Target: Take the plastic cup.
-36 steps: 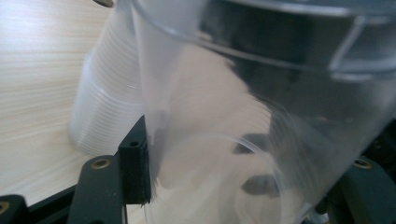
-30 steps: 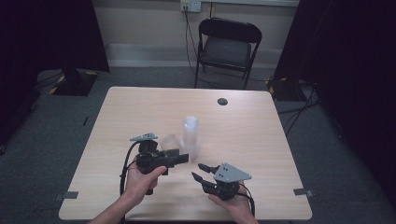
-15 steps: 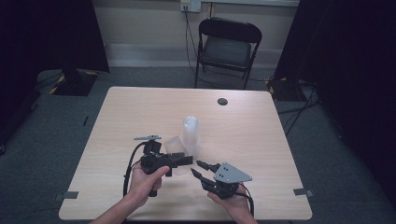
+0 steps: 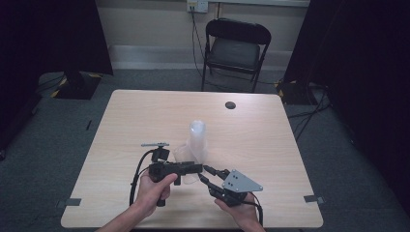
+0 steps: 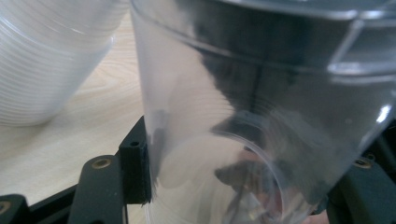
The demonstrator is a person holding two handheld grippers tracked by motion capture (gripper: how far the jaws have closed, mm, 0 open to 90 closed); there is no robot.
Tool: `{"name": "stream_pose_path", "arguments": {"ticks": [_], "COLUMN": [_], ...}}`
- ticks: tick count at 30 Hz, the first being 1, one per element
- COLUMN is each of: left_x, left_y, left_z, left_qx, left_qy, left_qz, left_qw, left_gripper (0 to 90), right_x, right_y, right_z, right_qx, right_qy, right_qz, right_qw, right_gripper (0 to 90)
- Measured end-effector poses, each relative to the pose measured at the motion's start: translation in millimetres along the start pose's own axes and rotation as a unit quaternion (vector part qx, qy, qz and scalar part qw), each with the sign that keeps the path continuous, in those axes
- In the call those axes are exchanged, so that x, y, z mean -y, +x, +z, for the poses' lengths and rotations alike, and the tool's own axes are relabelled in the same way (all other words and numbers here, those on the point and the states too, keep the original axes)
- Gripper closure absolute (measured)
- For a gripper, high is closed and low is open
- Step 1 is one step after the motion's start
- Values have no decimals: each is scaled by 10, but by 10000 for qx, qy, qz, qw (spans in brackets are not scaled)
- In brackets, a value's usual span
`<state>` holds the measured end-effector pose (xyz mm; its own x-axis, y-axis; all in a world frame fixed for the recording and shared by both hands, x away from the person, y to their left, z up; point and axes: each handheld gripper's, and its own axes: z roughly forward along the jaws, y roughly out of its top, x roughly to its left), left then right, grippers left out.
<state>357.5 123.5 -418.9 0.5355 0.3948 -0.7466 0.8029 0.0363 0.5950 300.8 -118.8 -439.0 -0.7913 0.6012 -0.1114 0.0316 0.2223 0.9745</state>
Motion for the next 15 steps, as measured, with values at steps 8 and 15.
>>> {"name": "stream_pose_path", "arguments": {"ticks": [8,15], "left_x": [51,116], "left_y": [-74,-171], "left_z": [19,91], "left_qx": [138,276], "left_qy": [-48,46], "left_qz": [-106,-88], "left_qw": [9998,9996], "left_gripper": [375,373], "right_x": [-2,-5], "right_y": [20,35], "right_z": [6,10], "right_qx": [33,60], "right_qy": [-185,-328], "right_qz": [-67,-81], "right_qw": [9998,9994], "right_gripper": [702,709]}}
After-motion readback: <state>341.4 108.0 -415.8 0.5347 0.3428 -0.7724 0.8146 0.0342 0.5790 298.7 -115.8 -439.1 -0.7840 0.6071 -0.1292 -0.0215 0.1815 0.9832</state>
